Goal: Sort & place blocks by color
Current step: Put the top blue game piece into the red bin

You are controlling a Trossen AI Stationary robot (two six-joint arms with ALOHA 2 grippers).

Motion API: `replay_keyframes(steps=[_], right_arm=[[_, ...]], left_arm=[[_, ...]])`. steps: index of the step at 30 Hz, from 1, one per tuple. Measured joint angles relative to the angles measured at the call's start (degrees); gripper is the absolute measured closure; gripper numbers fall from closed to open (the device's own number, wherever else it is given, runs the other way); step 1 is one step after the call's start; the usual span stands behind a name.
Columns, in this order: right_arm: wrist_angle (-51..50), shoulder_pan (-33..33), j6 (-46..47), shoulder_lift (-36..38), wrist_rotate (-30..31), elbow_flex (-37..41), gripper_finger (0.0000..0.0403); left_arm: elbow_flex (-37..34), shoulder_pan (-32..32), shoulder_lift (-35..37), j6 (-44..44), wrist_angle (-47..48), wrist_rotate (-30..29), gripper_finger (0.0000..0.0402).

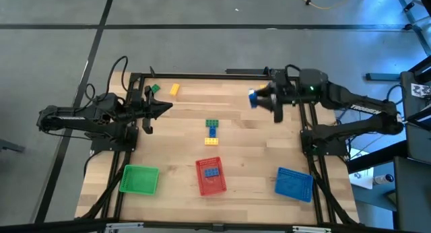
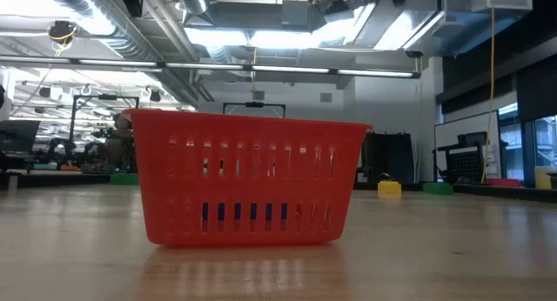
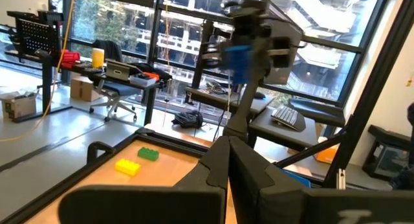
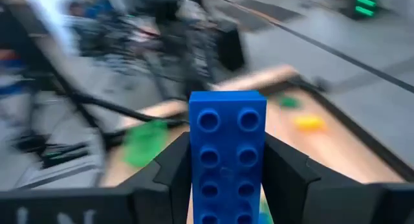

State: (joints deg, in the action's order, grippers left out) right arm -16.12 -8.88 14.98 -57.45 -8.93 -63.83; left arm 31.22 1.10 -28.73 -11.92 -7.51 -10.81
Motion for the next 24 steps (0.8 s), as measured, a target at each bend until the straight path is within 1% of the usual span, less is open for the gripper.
replay_keyframes(steps=[4, 9, 12, 15, 24], right_arm=[[9.27, 8.71, -0.22, 0.16, 3.78, 1.56, 0.0258], [20.63, 15.42, -0.15, 0.39, 10.19, 7.52, 0.0258], [26.63, 16.76, 1.08, 0.35, 11.85, 11.67, 0.0258], [30.42, 16.65, 2.55, 0.35, 12.04, 13.66, 0.0258], [30.96, 16.67, 2.81, 0.35, 12.04, 13.75, 0.0258]], left_arm=[[0.0, 0.0, -0.01, -0.04, 0.0, 0.24, 0.0401], [0.0, 0.0, 0.0, -0.09, -0.39, 1.02, 0.0402], [0.0, 0.0, 0.0, -0.09, -0.5, 1.05, 0.0402], [0.0, 0.0, 0.0, -0.09, -0.74, 1.05, 0.0401], [-0.02, 0.0, -0.01, 0.0, -0.76, 1.06, 0.0402]])
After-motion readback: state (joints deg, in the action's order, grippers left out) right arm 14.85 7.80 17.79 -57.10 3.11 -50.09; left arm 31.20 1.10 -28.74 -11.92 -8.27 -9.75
